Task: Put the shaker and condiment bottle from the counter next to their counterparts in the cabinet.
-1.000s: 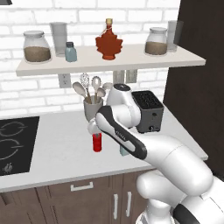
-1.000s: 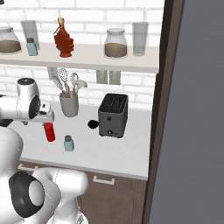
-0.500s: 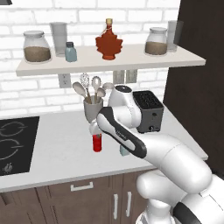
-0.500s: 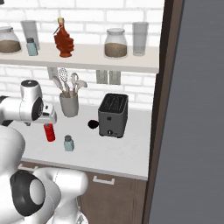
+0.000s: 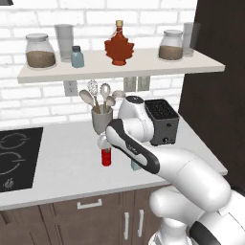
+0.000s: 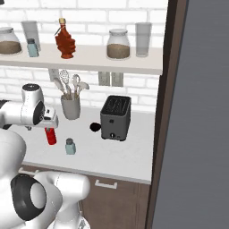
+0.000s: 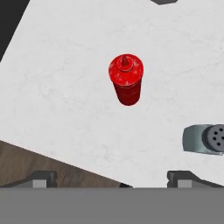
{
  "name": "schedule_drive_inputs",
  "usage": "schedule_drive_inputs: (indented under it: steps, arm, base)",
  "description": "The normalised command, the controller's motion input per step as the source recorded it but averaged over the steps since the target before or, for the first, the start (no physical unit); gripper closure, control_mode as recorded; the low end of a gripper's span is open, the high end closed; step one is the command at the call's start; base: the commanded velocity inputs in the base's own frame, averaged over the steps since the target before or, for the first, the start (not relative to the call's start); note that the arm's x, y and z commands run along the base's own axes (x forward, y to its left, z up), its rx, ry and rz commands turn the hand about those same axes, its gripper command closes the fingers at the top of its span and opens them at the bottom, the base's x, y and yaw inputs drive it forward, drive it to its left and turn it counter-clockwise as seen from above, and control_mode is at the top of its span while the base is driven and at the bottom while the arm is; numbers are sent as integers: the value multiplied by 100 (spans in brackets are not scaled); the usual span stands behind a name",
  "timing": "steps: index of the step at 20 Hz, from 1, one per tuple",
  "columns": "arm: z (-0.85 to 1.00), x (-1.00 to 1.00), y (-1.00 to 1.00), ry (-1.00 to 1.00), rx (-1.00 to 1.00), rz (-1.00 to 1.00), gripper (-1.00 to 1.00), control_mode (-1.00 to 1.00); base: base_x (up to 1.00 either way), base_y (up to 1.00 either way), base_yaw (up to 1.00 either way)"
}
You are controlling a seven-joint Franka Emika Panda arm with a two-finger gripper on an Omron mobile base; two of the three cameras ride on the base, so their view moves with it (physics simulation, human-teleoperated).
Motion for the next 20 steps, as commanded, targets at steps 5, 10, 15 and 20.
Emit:
schedule_drive_inputs:
  steps: [5,10,15,20]
  arm:
    - [0,0,0,0,1,0,-100,-100]
    - [-4,11,0,0,0,0,-100,-100]
    - [-12,10,0,0,0,0,-100,-100]
    - [-9,2,1,0,0,0,-100,-100]
  base:
    - [0,0,0]
    - [0,0,0]
    - [0,0,0]
    - [0,0,0]
